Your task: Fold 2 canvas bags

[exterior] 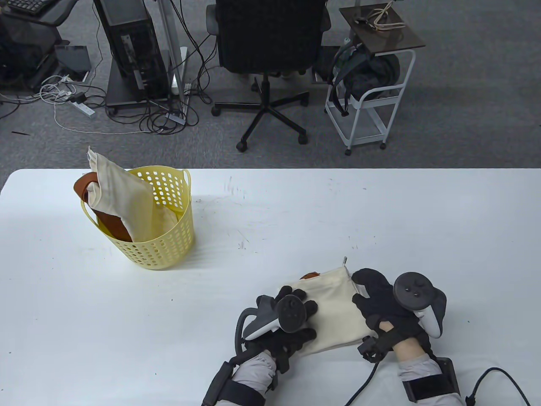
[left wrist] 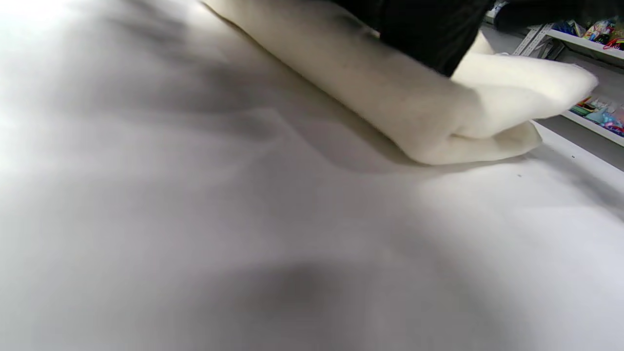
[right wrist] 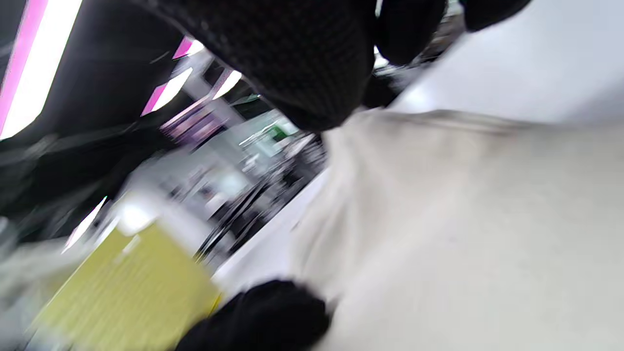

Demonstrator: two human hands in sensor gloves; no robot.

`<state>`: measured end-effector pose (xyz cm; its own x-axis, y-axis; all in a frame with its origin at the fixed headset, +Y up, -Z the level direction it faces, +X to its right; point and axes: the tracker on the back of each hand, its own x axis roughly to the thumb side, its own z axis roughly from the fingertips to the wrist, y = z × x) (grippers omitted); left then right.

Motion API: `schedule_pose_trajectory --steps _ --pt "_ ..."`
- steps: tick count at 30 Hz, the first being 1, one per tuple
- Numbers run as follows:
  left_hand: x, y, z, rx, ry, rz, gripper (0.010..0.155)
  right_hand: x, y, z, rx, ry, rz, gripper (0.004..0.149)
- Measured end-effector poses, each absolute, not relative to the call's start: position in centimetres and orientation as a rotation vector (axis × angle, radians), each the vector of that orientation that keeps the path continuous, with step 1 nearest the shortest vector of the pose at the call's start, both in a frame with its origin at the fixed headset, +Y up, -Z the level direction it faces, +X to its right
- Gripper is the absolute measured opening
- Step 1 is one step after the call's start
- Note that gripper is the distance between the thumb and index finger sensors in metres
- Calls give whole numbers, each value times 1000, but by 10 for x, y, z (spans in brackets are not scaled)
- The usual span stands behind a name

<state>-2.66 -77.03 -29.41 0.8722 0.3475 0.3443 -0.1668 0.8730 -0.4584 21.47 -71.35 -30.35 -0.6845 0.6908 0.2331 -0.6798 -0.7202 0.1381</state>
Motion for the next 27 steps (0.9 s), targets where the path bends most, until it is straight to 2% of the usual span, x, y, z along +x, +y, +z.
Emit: schedule_pose_trajectory --steps 1,4,6,10,14,19,22,24,26,27 --pt "-25 -770 -294 -436 -439 283 66 207 -714 -303 443 137 2434 52" --pt "-24 -768 -295 -466 -436 326 63 198 -734 -305 401 404 2627 71" --pt "-25 -766 -295 -470 -440 338 60 198 -747 -310 348 524 2646 78" --pt "-23 -762 -296 -462 -464 338 55 197 -765 -319 247 670 2671 80" --pt "-12 -764 -294 -498 -527 296 51 189 -766 -319 262 674 2715 80" --pt "-20 -773 -297 -570 -504 356 49 185 -765 -316 254 666 2753 79" --pt "-16 -774 -297 -566 -493 319 56 172 -753 -310 217 730 2792 83" --pt "-15 -774 -297 -583 -493 284 60 158 -745 -304 369 601 2786 85" --pt "-16 -776 -296 -584 -484 314 61 151 -751 -302 456 658 2739 86" --pt "-17 -776 -296 -585 -481 315 63 150 -761 -302 396 750 2752 85"
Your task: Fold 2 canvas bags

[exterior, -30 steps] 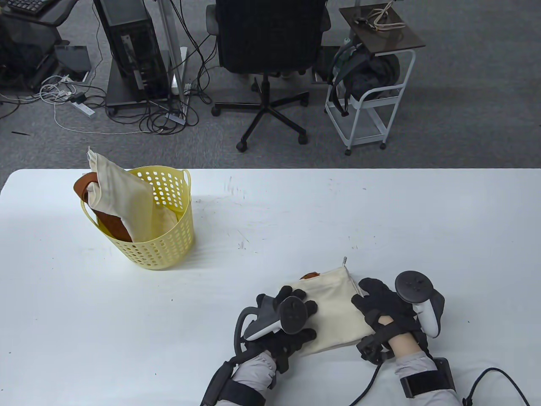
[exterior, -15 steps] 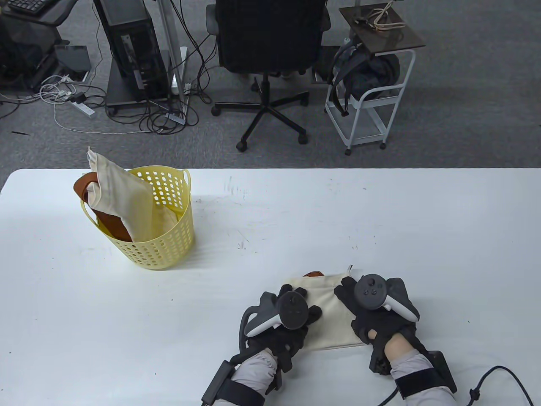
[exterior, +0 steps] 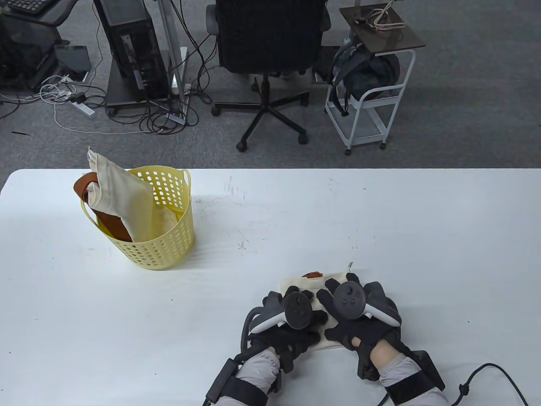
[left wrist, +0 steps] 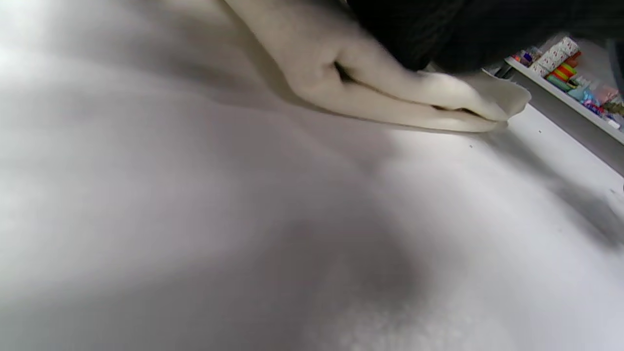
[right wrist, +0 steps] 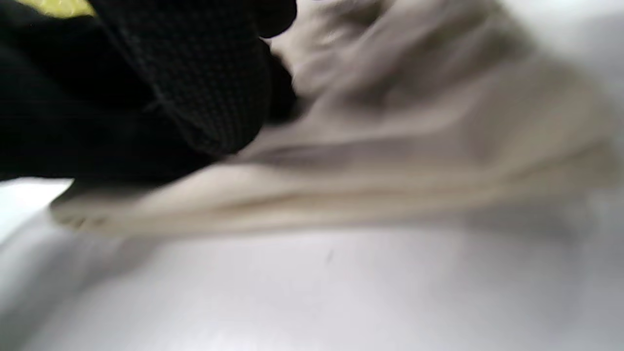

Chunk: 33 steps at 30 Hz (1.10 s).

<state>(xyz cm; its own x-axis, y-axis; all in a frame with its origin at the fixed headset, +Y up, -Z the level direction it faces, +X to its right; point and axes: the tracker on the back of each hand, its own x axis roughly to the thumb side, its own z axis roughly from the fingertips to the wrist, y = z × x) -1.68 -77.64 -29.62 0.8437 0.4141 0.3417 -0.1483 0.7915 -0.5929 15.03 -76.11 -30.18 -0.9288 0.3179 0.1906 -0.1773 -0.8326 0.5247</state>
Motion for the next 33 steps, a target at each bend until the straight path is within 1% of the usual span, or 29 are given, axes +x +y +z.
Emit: schedule_pose_trajectory --steps 1,2,3,5,8,11,12,14,17,20,22,27,33 --pt "-17 -777 -296 -587 -483 310 64 153 -766 -303 347 789 2764 86" --pt "-17 -777 -296 -589 -481 307 65 160 -767 -306 349 811 2674 86" --pt "-18 -776 -296 -579 -471 300 69 164 -768 -308 256 781 2678 85" --pt "-20 -776 -297 -580 -458 294 78 170 -766 -310 266 823 2712 83" --pt "-24 -775 -298 -570 -437 296 82 181 -762 -312 172 853 2744 82" --pt "-34 -770 -302 -545 -396 267 87 193 -761 -313 87 833 2746 81" --pt "-37 -769 -303 -542 -387 281 88 195 -761 -314 87 832 2734 81" --pt "-43 -767 -305 -591 -354 340 88 196 -762 -315 90 849 2719 82" --pt "-48 -765 -305 -606 -347 325 90 196 -762 -317 93 888 2708 83" --pt "-53 -768 -307 -669 -339 354 92 201 -765 -320 103 936 2628 84" --pt "-53 -768 -307 -683 -335 355 92 201 -767 -320 100 955 2599 84" --pt "-50 -767 -306 -694 -331 321 95 189 -769 -318 114 907 2713 83" --pt "-48 -767 -304 -696 -322 294 96 189 -769 -317 100 857 2719 82"
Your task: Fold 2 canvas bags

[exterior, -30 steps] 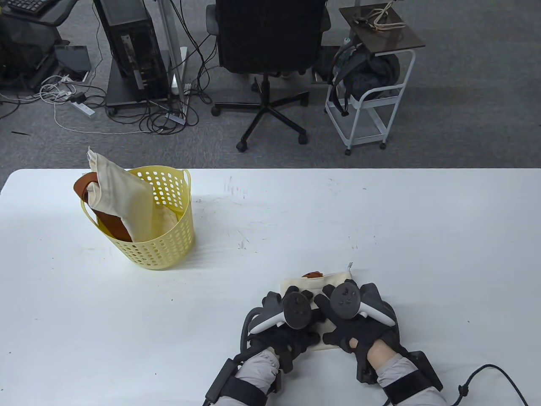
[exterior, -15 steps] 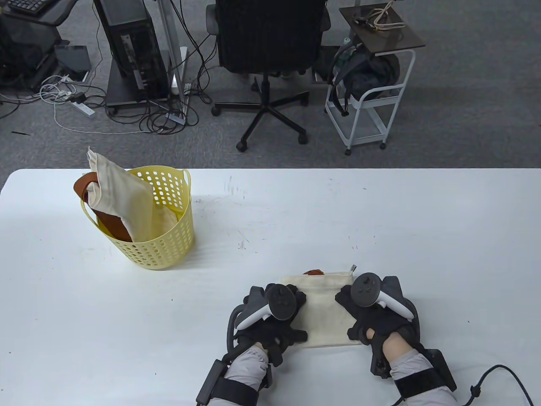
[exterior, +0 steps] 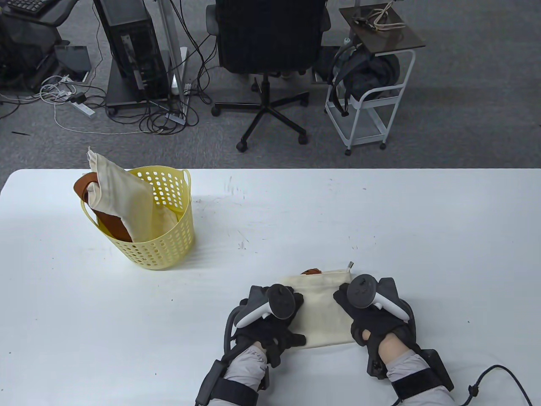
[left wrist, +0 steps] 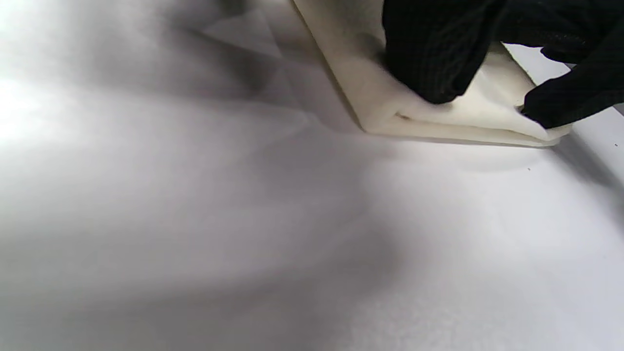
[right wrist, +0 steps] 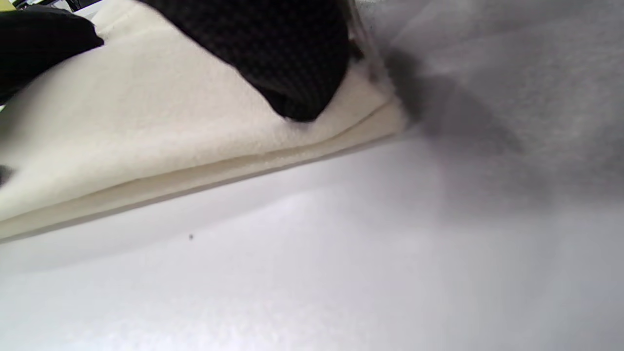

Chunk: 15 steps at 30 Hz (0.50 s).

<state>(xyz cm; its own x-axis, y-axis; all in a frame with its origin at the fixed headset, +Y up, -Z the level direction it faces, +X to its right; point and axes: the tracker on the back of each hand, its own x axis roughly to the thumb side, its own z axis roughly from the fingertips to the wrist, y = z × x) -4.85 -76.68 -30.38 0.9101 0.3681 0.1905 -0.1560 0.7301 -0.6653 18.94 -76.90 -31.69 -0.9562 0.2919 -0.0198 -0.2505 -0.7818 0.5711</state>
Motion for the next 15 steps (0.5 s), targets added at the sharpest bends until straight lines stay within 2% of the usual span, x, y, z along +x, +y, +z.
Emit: schedule_pose_trajectory --steps 6,12,15 --pt "-45 -765 -303 -712 -312 234 96 181 -768 -315 144 855 2776 82" --pt "-37 -753 -292 -692 -333 15 97 179 -770 -312 267 869 2739 81" --pt "-42 -753 -288 -679 -333 27 98 179 -772 -312 296 870 2703 81"
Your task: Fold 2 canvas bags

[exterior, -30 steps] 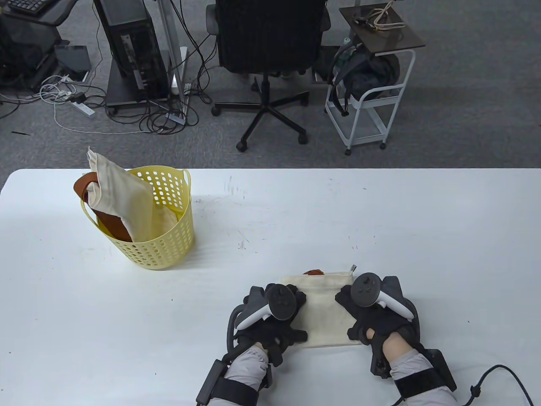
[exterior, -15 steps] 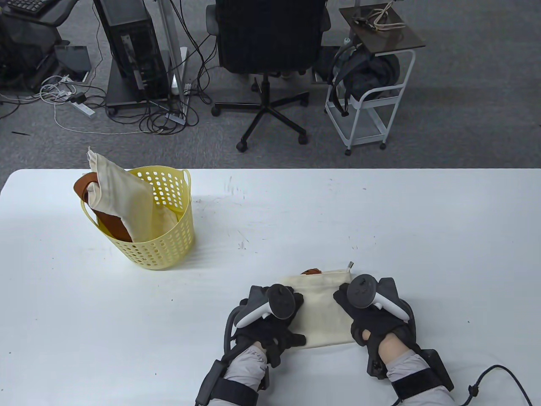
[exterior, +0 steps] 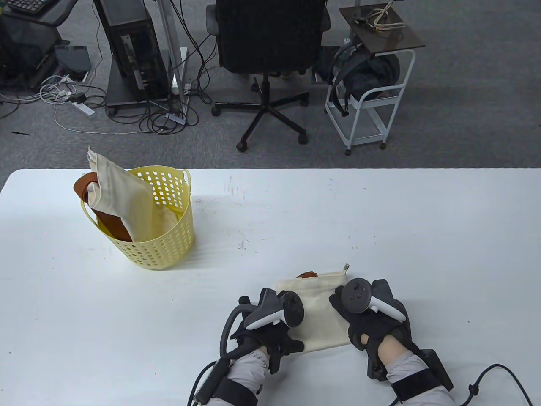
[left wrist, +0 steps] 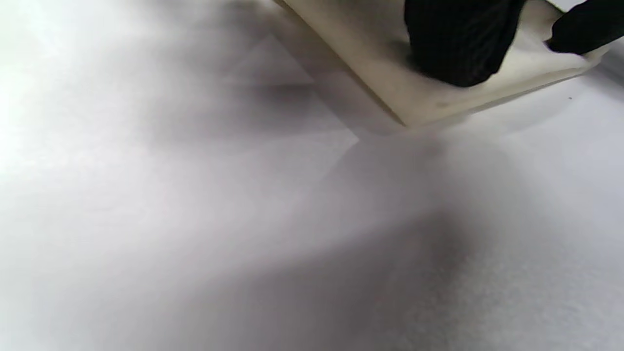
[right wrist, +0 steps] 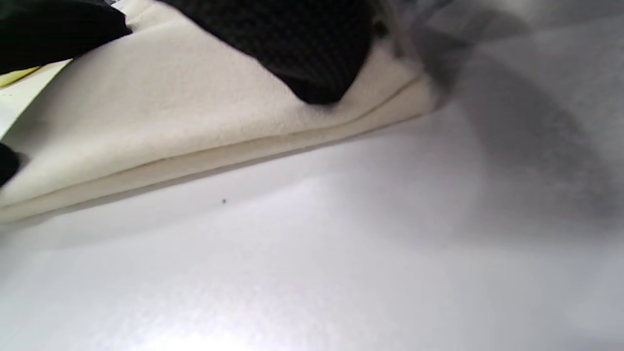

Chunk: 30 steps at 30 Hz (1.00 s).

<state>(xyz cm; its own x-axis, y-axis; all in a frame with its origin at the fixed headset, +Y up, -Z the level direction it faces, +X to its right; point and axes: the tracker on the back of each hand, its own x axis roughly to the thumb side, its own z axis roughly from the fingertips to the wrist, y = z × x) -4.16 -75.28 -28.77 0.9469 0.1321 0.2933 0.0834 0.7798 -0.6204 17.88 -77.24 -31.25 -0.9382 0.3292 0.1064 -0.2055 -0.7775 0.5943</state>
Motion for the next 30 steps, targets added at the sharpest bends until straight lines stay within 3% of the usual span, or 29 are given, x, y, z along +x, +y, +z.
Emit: schedule_pose_trajectory --steps 6,10,22,25,27,30 --pt "-61 -763 -282 -654 -311 214 98 176 -771 -313 293 742 2713 77" --pt "-68 -761 -284 -633 -287 203 97 163 -769 -307 347 524 2925 66" --pt "-74 -763 -287 -613 -282 229 96 125 -737 -279 600 410 2910 53" --pt "-76 -765 -287 -605 -289 250 96 117 -754 -278 481 611 2884 58" --pt "-76 -763 -286 -566 -288 254 95 118 -755 -282 466 486 2915 56" --pt "-79 -757 -286 -510 -285 229 89 129 -757 -298 355 463 2879 52"
